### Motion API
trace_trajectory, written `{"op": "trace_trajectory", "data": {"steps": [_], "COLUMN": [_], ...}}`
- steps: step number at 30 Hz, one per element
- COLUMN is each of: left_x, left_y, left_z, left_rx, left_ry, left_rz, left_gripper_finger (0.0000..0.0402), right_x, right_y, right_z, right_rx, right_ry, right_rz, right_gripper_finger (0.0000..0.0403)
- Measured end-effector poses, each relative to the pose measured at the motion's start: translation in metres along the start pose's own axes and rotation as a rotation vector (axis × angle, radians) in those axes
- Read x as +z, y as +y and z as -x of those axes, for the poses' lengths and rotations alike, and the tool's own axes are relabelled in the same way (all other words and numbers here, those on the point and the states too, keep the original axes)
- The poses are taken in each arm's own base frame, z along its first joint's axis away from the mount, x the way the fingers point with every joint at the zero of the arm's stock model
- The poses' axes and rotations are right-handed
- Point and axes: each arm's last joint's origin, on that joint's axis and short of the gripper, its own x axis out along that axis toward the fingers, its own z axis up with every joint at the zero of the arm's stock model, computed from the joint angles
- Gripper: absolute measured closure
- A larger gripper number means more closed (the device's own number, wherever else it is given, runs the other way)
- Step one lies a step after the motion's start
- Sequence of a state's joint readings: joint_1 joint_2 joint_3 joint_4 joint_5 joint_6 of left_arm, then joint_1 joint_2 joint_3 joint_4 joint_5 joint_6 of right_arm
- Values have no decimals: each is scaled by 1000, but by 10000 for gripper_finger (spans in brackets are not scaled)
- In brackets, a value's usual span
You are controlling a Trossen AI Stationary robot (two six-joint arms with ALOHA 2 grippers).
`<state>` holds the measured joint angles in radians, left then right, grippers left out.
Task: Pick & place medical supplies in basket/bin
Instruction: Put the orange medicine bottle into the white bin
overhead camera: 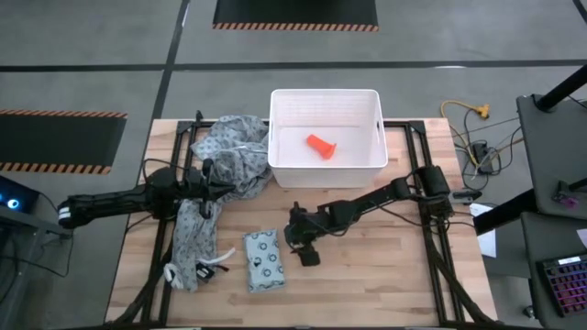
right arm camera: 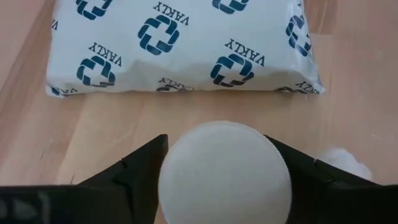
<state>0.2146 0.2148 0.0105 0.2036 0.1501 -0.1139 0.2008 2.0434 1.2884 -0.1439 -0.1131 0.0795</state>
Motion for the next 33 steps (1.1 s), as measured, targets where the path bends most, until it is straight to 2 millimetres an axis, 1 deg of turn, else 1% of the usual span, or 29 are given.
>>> {"op": "trace_trajectory", "data": {"steps": [5,8,11,16,22,25,29,31,33], "left_x": [0,0,0,0,0,0,0,0,0], "left_y": [0,0,0,0,0,0,0,0,0], "left_z": [0,0,0,0,0,0,0,0,0], "left_rx": [0,0,0,0,0,0,1,0,0], "left_ry": [2,2,2,2,5,5,4,5,5], "left_rz": [0,0,0,0,1,1,1,1,1], "left_gripper_finger": [402,402,402,402,402,402,402,402,402], "right_x": [-2,2,14,47,95,118,144,152,156], "right_y": [0,1,3,5,0,-11,-35,-50,-68], "right_z": [0,3,12,39,81,108,155,178,198], "right_rx": [-2,-3,-5,-10,-44,-122,-190,-239,-299], "right_ry": [17,27,50,58,-19,-69,-121,-142,-152], "right_rz": [-18,-45,-41,26,91,57,28,19,3], "right_gripper_finger": [199,213,220,214,214,220,219,216,215]}}
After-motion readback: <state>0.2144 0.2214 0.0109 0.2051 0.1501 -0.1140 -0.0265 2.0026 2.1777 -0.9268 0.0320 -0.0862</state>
